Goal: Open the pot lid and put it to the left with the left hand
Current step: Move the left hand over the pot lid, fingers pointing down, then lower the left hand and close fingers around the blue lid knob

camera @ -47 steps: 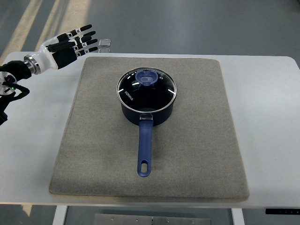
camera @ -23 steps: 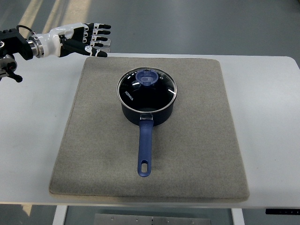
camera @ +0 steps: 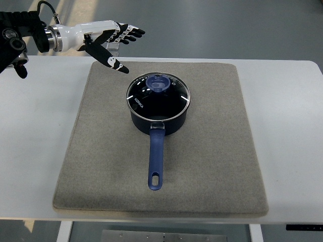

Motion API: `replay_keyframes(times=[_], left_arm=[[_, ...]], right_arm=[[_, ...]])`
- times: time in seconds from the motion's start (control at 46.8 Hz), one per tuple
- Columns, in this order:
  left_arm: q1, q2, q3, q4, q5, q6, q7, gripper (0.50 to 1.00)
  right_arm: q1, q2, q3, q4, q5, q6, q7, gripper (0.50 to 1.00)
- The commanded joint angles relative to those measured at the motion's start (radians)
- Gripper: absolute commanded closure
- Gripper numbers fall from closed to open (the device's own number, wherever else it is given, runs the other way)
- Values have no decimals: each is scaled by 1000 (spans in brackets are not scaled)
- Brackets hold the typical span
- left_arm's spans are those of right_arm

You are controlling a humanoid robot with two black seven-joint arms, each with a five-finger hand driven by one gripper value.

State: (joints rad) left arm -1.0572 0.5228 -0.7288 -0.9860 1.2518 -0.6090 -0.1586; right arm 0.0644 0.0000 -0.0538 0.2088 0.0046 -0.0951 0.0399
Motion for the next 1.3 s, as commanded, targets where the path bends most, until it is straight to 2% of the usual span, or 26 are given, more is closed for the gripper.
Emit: replay_keyframes(times=[0.0,0.256,0.811,0.94,0.982,1.004,1.281], left_arm=[[-7,-1,3,-39,86,0,-12,514],[-50,-7,40,-117,308,0,-24,516],[-130,-115,178,-123,434,3,-21,529],[-138,-124,183,-120,446,1,-18,561],[-141,-124,189,-120,452,1,-18,602],[-141,-124,190,-120,454,1,-18,606],[-142,-125,197,-120,469,3,-16,626]], right_arm=[[0,0,0,0,0,0,0,585],[0,0,0,0,0,0,0,585],[0,0,0,0,0,0,0,585],[0,0,0,0,0,0,0,585],[0,0,0,0,0,0,0,585],[0,0,0,0,0,0,0,585],[0,0,0,0,0,0,0,585]])
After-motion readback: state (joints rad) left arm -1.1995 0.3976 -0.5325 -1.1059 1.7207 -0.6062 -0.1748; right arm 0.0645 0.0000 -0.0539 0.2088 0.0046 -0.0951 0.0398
